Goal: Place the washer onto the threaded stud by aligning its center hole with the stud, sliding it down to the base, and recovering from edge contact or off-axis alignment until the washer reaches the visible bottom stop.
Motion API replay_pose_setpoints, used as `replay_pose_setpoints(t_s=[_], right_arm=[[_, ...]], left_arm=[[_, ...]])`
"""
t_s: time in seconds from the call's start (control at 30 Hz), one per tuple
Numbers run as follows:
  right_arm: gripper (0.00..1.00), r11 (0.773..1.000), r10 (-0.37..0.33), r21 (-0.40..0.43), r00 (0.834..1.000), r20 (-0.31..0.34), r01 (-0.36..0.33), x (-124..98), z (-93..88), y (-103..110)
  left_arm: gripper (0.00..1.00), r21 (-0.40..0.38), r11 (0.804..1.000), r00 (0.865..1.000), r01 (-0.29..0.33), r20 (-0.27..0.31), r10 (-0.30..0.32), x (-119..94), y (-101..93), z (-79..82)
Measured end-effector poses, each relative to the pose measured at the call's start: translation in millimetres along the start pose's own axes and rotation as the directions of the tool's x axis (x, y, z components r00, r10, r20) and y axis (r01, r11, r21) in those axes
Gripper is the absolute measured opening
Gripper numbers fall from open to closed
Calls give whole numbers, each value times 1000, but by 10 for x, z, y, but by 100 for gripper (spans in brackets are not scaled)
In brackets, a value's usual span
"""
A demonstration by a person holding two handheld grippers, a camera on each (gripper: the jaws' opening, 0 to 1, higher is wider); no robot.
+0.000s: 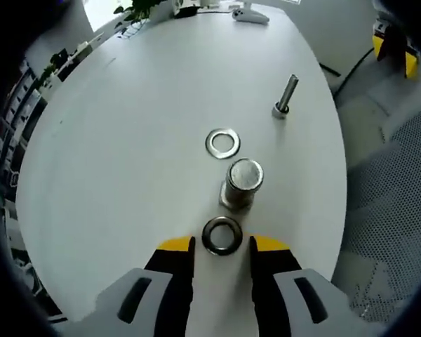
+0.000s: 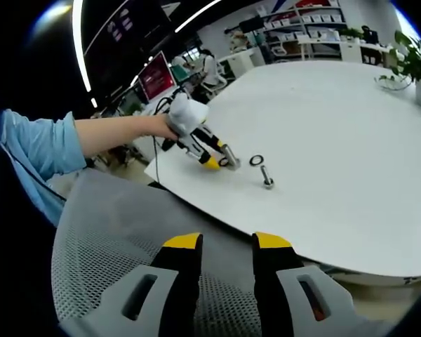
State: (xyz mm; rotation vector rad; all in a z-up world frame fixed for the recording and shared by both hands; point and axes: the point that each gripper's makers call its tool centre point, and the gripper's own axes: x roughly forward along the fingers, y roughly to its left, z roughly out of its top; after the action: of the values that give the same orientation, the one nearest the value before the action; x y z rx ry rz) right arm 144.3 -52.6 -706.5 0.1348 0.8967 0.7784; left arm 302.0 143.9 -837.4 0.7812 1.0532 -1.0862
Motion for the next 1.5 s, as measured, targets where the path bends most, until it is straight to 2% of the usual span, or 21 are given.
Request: replay_pose_setpoints(t_s=[0.17,0.2,0.23,0.27,0.63,1.23,1.5], right_arm=[[31,1000,0,3,1000,5,0,0,5,4],[31,1000,0,3,1000,6,0,0,7,4],[31,1000,0,3,1000,8,0,-1,8,5],[31,1000,0,4,1000,9,0,-2,9,6],[31,1000,3,5,1000,16,-3,-3,20,12],[31,1000,13,-2,1000,22,-13,-3,31,25],[31,1000,20,-13,1000,23,-20,-3,34,37]], left_arm=[[28,8,1000,1000,3,-14,-2,0,-20,-5],[21,32,1000,999,1,-32,0,-6,-30,-23],[20,68,998,999,3,-36,0,-6,-29,-15],[20,40,999,999,-5,-38,6,0,-38,-6],[19,28,999,999,-44,-8,44,-41,-3,37],[19,34,996,996,-84,20,83,-488,76,228],[19,65,994,996,-88,40,85,-657,22,415]])
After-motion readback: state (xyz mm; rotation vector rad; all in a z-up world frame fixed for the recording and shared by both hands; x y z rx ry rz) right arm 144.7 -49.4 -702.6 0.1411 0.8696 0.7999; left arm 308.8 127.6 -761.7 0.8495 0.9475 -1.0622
